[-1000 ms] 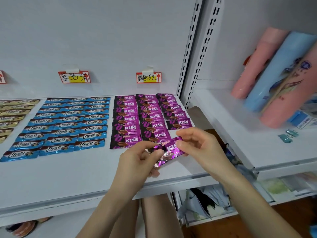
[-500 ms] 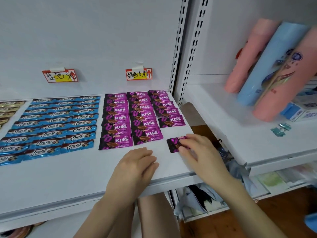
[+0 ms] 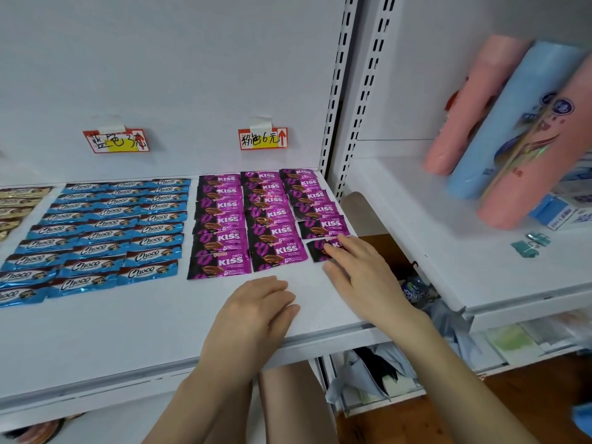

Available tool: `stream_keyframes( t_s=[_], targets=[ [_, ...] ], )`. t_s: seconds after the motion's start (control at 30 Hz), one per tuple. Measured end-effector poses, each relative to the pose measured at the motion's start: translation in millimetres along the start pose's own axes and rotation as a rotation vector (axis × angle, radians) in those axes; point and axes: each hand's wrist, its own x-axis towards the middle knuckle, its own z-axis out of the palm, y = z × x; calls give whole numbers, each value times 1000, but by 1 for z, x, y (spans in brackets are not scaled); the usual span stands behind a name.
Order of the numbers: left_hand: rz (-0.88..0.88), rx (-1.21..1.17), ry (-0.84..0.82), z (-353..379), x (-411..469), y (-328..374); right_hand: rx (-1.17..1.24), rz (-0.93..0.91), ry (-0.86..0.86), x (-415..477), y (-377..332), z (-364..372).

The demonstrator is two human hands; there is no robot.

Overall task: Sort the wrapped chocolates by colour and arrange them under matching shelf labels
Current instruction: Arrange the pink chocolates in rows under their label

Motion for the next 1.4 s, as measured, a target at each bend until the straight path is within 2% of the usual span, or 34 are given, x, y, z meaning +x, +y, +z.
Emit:
stream_keyframes(
  t_s=[0.13, 0.53, 0.7, 0.83, 1.4],
  targets=[
    [4, 6, 14, 0, 0, 0, -29, 18, -81, 1, 2, 1],
    [9, 0, 4, 0, -1, -1, -64, 25, -117, 1, 4, 4],
    [9, 6, 1, -1, -1, -1, 55, 48, 23, -3, 3, 3],
    [6, -5, -5, 0, -1, -1, 32, -3, 82, -4, 2, 4],
    [-3, -3, -6, -2, -1, 0, 59, 15, 58, -3, 3, 5]
  ],
)
